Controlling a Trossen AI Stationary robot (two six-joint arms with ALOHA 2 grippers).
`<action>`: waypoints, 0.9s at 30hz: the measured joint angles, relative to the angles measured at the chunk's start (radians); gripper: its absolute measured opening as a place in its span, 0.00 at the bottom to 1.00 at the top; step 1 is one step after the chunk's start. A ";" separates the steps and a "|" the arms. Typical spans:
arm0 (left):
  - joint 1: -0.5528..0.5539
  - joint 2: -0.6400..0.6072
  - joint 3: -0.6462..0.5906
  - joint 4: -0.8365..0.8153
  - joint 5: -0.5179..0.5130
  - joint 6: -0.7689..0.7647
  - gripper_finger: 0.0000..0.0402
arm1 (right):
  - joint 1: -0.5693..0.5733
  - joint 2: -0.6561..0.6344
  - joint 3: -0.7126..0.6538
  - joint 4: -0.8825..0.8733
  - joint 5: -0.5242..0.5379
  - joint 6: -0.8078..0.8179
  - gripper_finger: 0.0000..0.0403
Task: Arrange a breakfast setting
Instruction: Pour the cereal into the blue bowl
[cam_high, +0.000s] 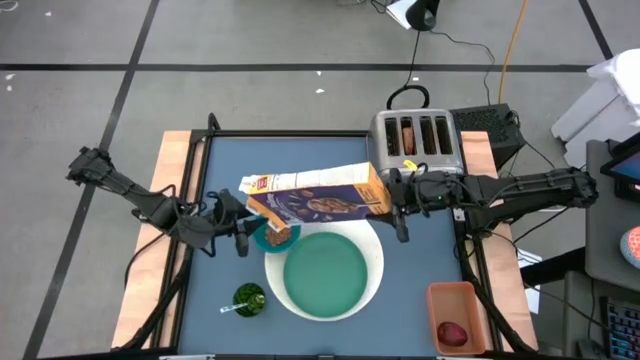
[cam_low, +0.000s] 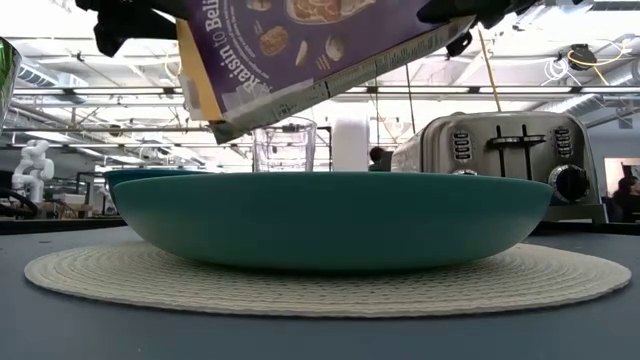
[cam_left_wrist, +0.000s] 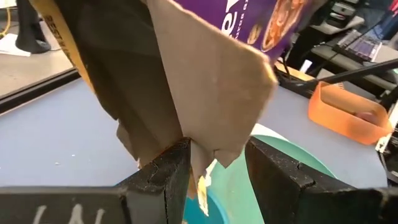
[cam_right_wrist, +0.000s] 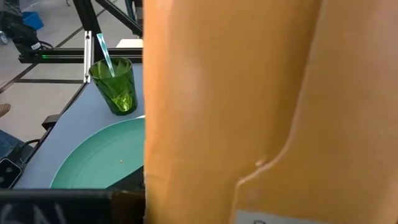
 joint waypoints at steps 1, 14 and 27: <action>0.005 0.000 0.000 0.000 0.000 0.000 0.40 | 0.000 0.000 0.000 0.000 0.000 0.000 0.46; 0.063 0.000 0.000 -0.015 0.001 0.017 0.40 | 0.000 0.001 0.000 -0.002 -0.007 -0.003 0.46; 0.063 0.000 0.000 0.002 0.065 0.064 0.06 | 0.001 0.001 -0.001 0.006 -0.009 -0.003 0.45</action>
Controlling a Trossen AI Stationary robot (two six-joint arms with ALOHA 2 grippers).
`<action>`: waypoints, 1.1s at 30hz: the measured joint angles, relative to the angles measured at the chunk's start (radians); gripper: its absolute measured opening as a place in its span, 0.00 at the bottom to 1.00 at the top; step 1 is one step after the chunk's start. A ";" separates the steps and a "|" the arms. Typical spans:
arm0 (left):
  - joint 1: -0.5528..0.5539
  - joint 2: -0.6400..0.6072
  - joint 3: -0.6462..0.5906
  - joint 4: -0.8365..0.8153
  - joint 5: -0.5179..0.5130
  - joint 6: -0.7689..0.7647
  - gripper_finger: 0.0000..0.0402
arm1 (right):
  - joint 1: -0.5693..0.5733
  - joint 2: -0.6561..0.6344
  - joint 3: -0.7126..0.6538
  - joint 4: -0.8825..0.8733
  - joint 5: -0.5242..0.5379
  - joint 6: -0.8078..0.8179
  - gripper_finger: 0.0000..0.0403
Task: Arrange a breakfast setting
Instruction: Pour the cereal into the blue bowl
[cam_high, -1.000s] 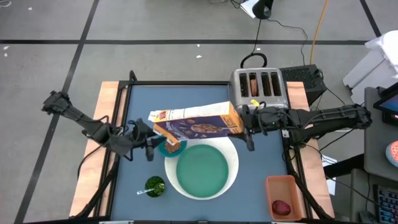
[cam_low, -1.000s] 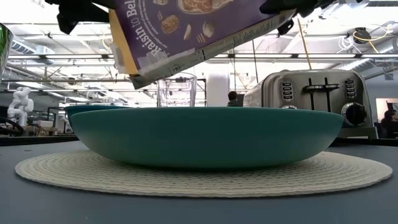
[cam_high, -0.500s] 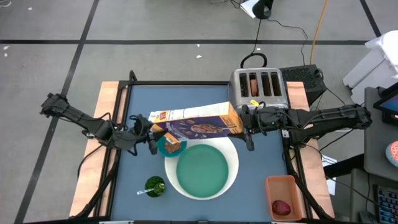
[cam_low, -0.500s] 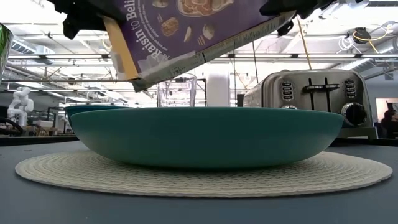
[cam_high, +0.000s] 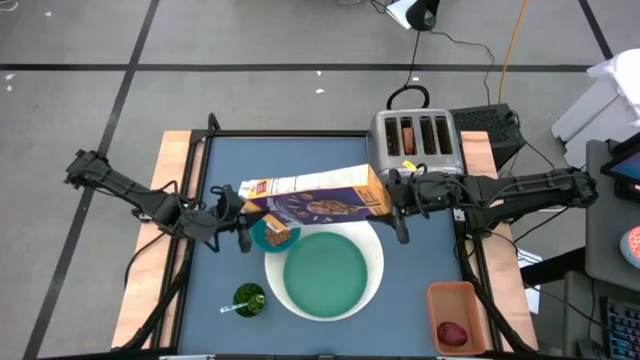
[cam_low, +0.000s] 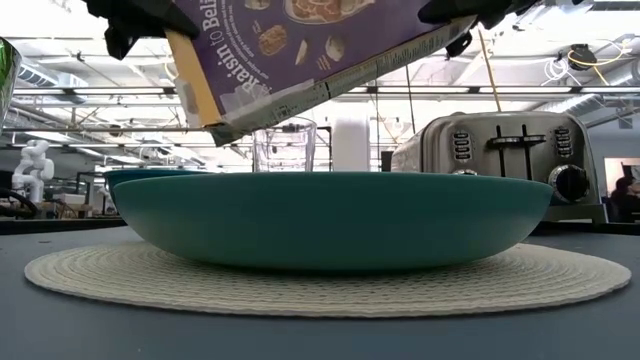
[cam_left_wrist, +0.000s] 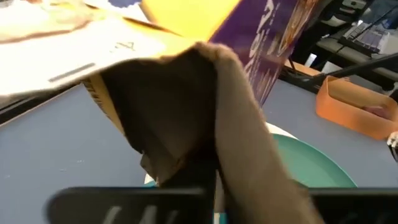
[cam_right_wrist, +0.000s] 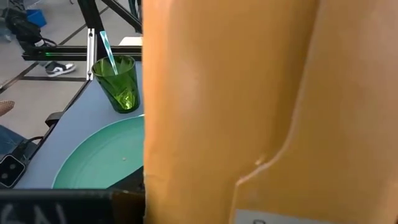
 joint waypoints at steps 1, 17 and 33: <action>0.000 0.000 0.000 0.000 0.010 0.003 0.03 | 0.000 0.000 0.000 0.006 -0.003 -0.002 0.45; -0.008 0.101 0.000 -0.020 0.055 -0.020 0.01 | 0.000 0.000 0.036 0.009 -0.051 -0.053 0.43; 0.027 0.058 -0.001 -0.032 0.021 0.056 0.00 | 0.000 0.023 0.019 0.056 -0.033 -0.058 0.44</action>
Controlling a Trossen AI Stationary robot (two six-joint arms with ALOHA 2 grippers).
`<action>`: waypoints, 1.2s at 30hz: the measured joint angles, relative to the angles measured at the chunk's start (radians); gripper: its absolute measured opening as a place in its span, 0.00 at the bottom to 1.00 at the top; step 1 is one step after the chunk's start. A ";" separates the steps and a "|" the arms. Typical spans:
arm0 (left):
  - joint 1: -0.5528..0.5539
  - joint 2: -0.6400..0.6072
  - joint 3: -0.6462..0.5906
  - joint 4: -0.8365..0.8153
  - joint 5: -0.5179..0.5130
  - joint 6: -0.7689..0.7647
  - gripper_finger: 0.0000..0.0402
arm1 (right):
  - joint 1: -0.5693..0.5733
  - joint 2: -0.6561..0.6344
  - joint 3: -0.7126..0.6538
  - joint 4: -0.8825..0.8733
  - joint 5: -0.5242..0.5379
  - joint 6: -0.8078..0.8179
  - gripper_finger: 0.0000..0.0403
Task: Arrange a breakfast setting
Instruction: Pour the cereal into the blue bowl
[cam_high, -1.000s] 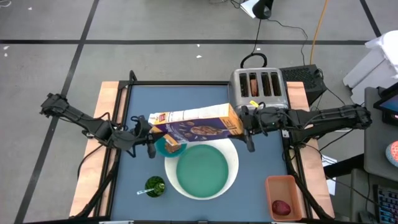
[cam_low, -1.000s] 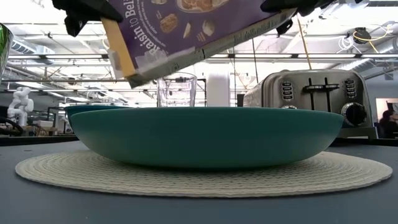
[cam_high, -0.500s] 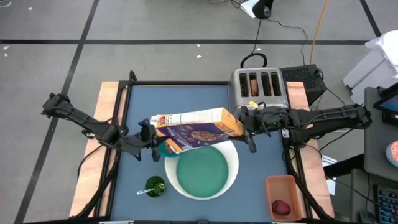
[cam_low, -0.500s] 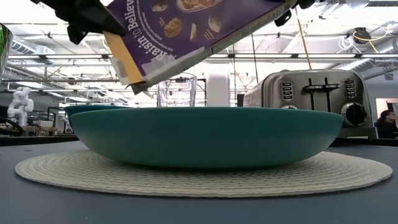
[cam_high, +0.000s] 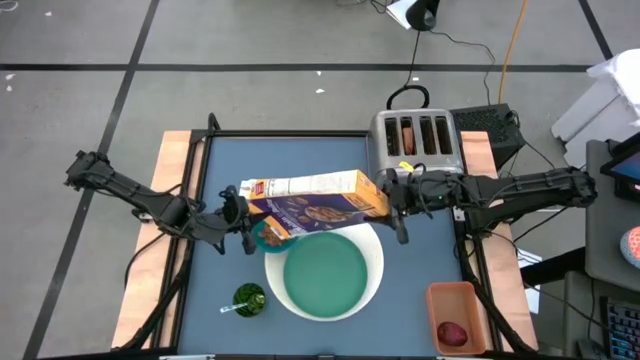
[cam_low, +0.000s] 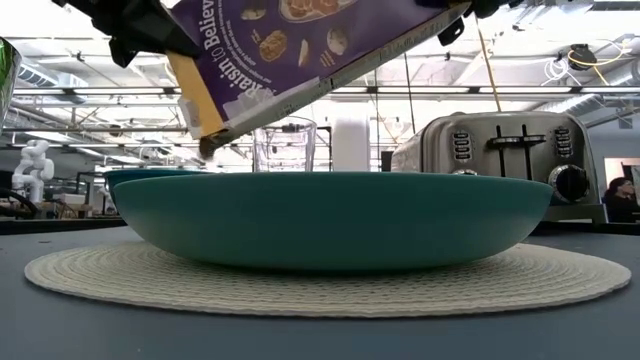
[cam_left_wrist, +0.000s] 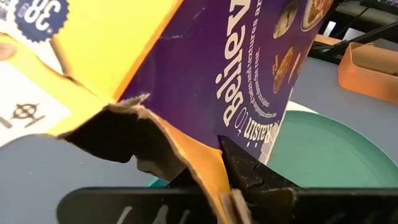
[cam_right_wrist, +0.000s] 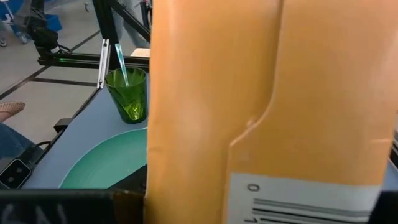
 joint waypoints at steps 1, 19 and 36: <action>0.000 0.000 0.000 -0.005 0.002 -0.008 0.00 | 0.000 -0.005 0.000 -0.001 0.003 -0.008 0.44; 0.001 0.001 0.001 -0.005 -0.003 -0.017 0.00 | 0.000 -0.016 -0.005 0.009 0.038 -0.062 0.43; 0.001 0.001 0.004 -0.025 -0.027 -0.036 0.00 | 0.000 -0.021 -0.005 0.102 0.039 -0.091 0.43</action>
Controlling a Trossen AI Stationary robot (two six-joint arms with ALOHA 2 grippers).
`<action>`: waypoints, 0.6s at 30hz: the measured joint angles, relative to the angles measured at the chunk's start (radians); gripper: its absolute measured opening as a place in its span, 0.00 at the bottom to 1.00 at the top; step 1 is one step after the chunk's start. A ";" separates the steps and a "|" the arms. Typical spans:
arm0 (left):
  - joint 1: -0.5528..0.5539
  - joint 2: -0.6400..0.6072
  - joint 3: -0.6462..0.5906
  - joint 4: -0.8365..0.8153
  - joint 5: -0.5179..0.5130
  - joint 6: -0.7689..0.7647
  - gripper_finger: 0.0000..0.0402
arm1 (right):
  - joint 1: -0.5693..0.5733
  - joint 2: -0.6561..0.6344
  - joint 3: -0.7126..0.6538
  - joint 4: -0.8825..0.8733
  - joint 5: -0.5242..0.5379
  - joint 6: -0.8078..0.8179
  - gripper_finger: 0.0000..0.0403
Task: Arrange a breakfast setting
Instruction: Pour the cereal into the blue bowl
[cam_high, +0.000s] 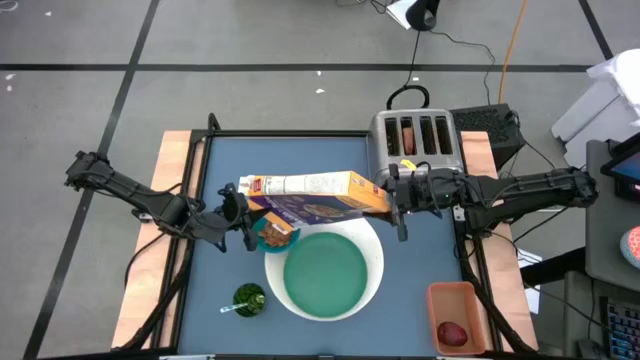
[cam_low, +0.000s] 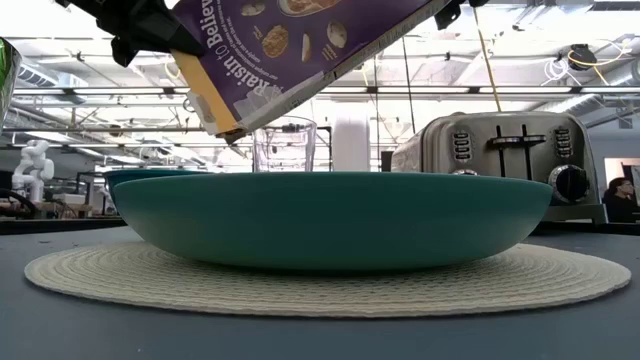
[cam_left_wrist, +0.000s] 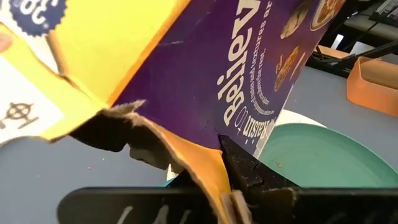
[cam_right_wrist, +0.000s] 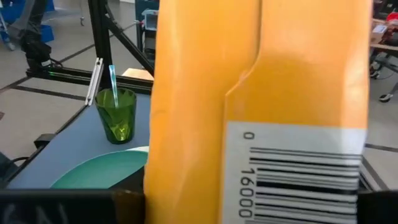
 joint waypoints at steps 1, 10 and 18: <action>0.000 0.000 0.000 -0.006 0.000 -0.004 0.00 | 0.000 0.000 0.000 0.003 -0.001 -0.001 0.43; 0.000 0.001 -0.001 -0.005 0.010 0.004 0.00 | 0.000 0.006 0.001 -0.019 -0.001 0.023 0.43; 0.000 0.002 -0.005 0.030 -0.008 0.070 0.00 | 0.000 0.015 0.004 -0.046 0.000 0.033 0.43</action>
